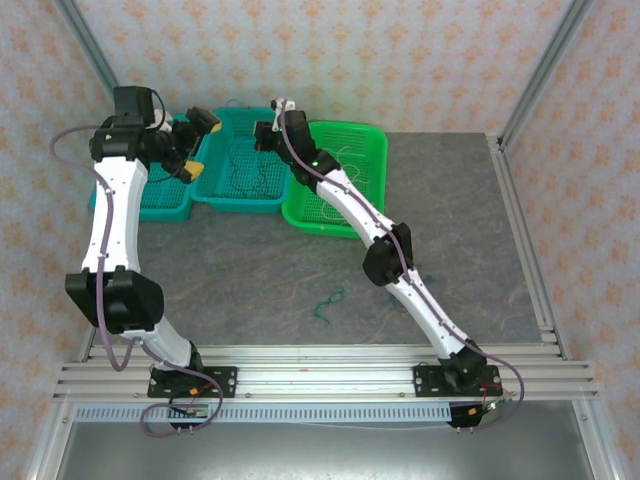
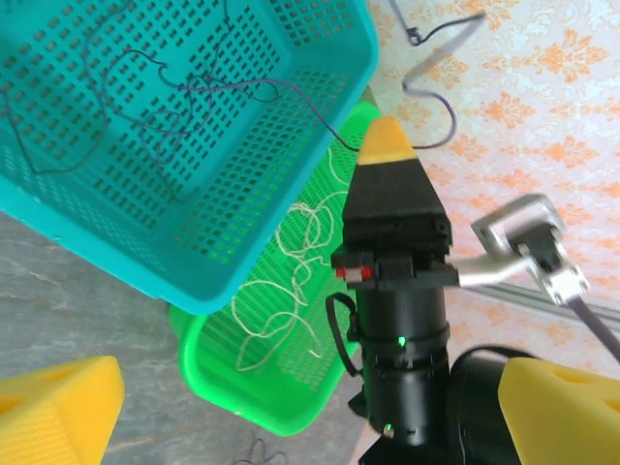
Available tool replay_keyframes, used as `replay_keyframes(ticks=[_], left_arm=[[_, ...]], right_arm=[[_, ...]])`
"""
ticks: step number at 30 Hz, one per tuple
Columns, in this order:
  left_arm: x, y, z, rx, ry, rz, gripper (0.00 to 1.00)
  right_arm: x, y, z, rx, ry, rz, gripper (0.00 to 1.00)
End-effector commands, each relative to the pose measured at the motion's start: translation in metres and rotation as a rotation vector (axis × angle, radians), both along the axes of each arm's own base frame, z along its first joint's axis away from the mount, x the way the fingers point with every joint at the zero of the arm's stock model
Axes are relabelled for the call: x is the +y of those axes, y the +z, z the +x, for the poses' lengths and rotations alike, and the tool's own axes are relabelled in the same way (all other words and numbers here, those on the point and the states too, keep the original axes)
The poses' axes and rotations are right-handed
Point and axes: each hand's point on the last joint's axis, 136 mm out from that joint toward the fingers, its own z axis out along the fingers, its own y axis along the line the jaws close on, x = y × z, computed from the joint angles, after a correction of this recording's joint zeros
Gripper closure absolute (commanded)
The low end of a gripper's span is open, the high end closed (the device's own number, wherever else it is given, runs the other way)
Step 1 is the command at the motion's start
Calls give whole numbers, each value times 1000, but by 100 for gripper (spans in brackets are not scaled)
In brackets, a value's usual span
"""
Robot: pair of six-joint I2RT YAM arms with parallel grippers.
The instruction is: Untangle the cables
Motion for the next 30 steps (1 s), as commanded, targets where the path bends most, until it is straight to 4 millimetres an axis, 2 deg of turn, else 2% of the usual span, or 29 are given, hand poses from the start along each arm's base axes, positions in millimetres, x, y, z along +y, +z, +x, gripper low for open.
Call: replay_keyframes(ticks=[1,3,4,6,7,8,10,13,16,21,23,26,30], left_arm=[[12,23,-23,-106,-7,163,1],[16,28,-31,-161,-7,229,1],[19,27,-36,-176,-1,257,1],[23,26,-46,-202,7,312,2],[25,23,-50,-201,8,331,1],[26,21,-56,-204,3,354,1],[26,16,-65,-204,-7,387,1],[17,11,-77,-226,-45,433,2],[-8,1,-88,-252,-140,490,2],[-71,-27,-110,-284,-344,493,2],[-96,-44,-122,-280,-403,493,2],[-124,-77,-141,-253,-436,506,0],[-159,-124,-168,-212,-486,553,0]], right_arm=[[0,-51,-3,129,-35,-56,100],[9,-55,-11,149,25,-56,100],[12,-52,-15,148,48,-56,89],[19,-35,-28,128,103,-74,45],[19,-23,-34,113,112,-86,32],[16,-8,-39,99,112,-101,24],[6,20,-50,99,114,-111,20],[-25,61,-65,142,111,-110,20],[-64,90,-86,217,107,-139,21],[-147,108,-144,268,103,-444,19],[-191,120,-169,285,45,-562,18],[-241,139,-209,310,-20,-621,15],[-289,152,-258,331,-101,-639,13]])
